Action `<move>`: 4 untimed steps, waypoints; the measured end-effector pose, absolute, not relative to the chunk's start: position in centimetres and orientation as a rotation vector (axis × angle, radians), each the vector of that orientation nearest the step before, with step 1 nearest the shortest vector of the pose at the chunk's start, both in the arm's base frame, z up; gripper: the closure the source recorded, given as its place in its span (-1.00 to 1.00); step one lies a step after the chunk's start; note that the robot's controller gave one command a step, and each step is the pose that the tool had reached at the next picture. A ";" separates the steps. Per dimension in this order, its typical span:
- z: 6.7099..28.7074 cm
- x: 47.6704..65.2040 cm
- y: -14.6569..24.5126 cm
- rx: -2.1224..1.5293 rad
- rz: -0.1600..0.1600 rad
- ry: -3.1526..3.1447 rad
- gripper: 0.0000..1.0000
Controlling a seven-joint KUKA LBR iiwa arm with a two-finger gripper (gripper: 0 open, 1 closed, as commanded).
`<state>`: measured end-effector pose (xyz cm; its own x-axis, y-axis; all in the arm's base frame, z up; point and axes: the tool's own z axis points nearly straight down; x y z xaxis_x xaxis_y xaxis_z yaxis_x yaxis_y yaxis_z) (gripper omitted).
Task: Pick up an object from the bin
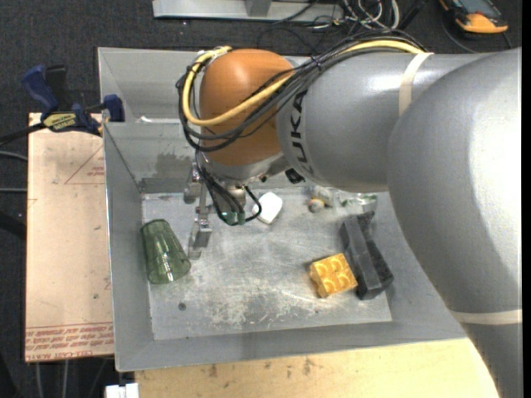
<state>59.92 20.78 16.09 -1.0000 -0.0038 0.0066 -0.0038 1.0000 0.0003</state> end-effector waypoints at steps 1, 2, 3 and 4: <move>16.6 60.1 20.7 0.001 -0.002 -3.142 -1.00; 16.3 57.9 21.9 0.122 0.000 -3.144 -1.00; 12.4 54.0 24.3 0.295 -0.009 -3.142 -1.00; 12.6 54.2 24.2 0.302 -0.008 -3.145 -1.00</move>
Offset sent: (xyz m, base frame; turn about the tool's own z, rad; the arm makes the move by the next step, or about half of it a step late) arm -0.0656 0.0425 -0.0058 -0.2243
